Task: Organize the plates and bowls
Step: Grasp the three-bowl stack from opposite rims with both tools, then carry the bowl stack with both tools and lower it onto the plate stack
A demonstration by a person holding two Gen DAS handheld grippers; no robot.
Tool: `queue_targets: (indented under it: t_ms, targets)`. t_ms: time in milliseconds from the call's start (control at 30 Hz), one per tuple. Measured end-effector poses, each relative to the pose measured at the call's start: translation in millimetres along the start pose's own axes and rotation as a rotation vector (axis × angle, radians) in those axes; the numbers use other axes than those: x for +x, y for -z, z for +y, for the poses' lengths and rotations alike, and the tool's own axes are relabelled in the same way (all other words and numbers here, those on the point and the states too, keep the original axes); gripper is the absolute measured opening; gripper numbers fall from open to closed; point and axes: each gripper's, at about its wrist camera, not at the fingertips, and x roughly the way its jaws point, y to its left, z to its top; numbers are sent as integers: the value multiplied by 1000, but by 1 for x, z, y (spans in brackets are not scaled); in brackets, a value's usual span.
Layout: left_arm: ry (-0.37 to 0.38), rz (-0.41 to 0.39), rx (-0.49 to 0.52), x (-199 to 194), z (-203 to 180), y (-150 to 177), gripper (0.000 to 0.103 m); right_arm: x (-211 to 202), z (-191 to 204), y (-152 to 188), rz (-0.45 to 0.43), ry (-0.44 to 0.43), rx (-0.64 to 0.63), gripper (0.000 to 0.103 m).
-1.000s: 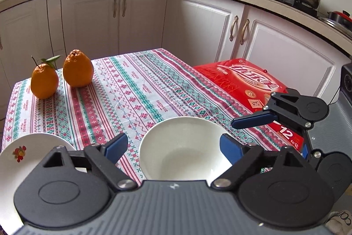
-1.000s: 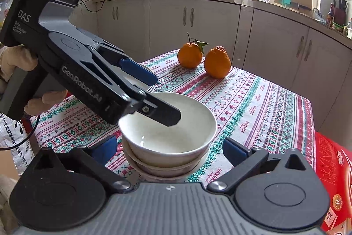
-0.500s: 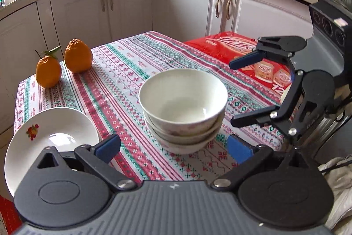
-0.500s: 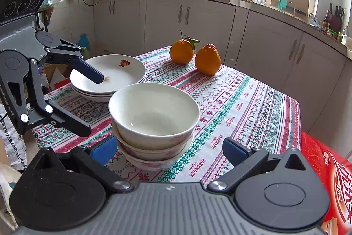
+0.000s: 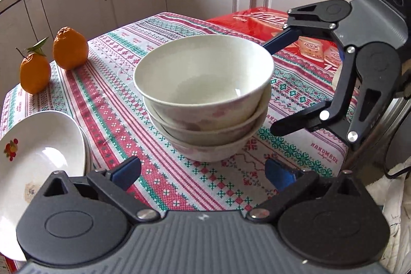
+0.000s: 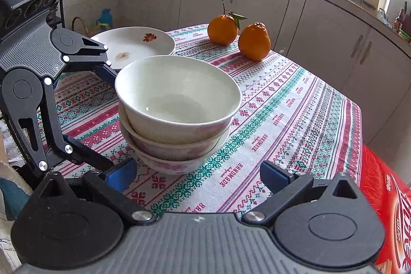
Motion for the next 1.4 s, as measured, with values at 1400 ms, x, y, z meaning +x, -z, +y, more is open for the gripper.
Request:
queue_targets:
  t_ms: [1400]
  targets:
    - [287,38,349,31,34,-33,83,48,-13,-34,144,-272,-285,90]
